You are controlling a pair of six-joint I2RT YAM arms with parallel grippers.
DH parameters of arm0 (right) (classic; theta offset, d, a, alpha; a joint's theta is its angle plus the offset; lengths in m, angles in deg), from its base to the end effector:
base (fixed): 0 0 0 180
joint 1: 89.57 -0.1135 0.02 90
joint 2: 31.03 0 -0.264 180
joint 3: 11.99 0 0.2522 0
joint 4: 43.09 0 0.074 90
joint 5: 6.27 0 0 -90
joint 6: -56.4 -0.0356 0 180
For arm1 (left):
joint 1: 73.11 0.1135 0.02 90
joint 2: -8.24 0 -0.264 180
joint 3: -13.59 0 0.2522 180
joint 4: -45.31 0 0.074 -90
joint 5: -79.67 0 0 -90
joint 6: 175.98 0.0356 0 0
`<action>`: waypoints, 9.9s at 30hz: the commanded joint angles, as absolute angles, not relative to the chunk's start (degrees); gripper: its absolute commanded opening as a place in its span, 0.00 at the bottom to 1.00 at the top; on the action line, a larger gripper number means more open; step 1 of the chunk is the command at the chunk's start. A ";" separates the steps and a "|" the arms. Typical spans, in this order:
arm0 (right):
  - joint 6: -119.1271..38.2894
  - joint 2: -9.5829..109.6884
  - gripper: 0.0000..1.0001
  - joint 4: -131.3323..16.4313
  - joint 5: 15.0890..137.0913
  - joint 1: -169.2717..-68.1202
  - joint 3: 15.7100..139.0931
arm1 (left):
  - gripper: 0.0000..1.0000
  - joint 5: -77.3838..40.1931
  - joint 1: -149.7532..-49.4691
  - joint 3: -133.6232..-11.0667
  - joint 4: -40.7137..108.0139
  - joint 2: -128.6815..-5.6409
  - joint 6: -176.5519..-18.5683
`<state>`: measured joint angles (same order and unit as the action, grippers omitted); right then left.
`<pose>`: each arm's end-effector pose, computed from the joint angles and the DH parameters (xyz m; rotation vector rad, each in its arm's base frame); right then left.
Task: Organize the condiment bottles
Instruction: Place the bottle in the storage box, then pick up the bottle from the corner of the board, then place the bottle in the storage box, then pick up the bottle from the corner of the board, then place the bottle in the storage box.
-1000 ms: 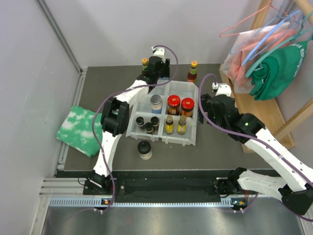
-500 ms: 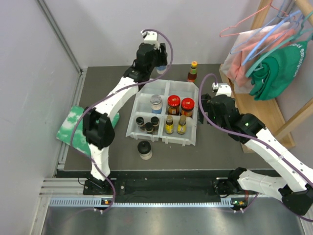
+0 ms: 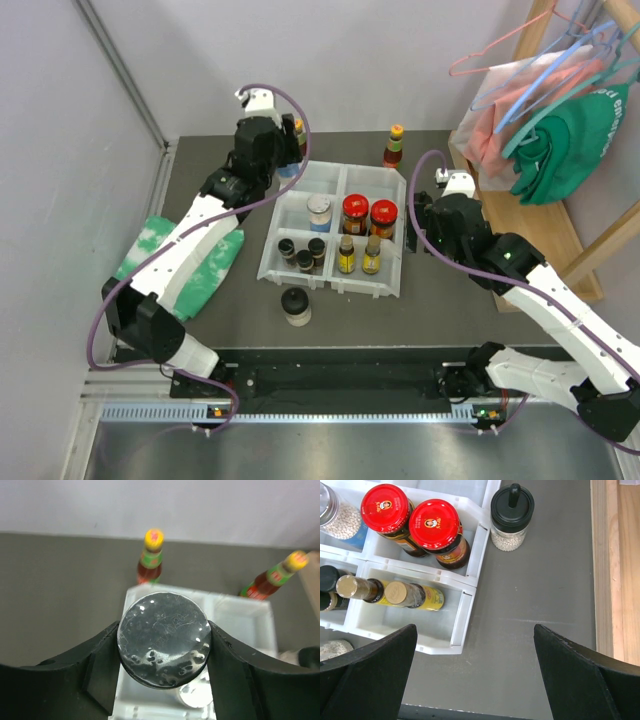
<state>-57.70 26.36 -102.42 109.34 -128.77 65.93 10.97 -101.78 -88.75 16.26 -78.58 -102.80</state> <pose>0.1621 0.1123 0.3578 -0.0507 2.1734 0.1252 0.3155 -0.1578 0.4195 -0.0785 1.7948 -0.2332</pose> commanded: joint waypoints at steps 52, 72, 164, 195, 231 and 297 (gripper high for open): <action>-58.83 25.05 0.99 -101.24 108.96 -128.24 65.40 | 0.85 -0.14 -96.84 -65.39 32.60 -82.64 -108.57; -54.88 33.47 0.99 -97.38 105.00 -118.76 67.59 | 0.99 2.41 -96.84 -70.92 22.78 -69.55 -105.14; -43.80 78.13 0.00 -86.04 91.55 -111.89 106.27 | 0.99 11.20 -96.84 -55.99 11.33 -42.47 -100.75; -44.68 88.68 0.76 -92.10 96.65 -113.39 111.01 | 0.99 0.13 -96.84 -58.27 7.38 -46.86 -97.67; -52.41 52.47 0.99 -96.41 91.82 -116.82 86.76 | 0.98 -13.24 -111.16 -54.14 -11.00 -52.48 -112.34; -55.31 41.14 0.99 -96.75 92.78 -116.90 77.09 | 0.00 12.25 -121.37 -96.84 -3.09 -72.07 -98.75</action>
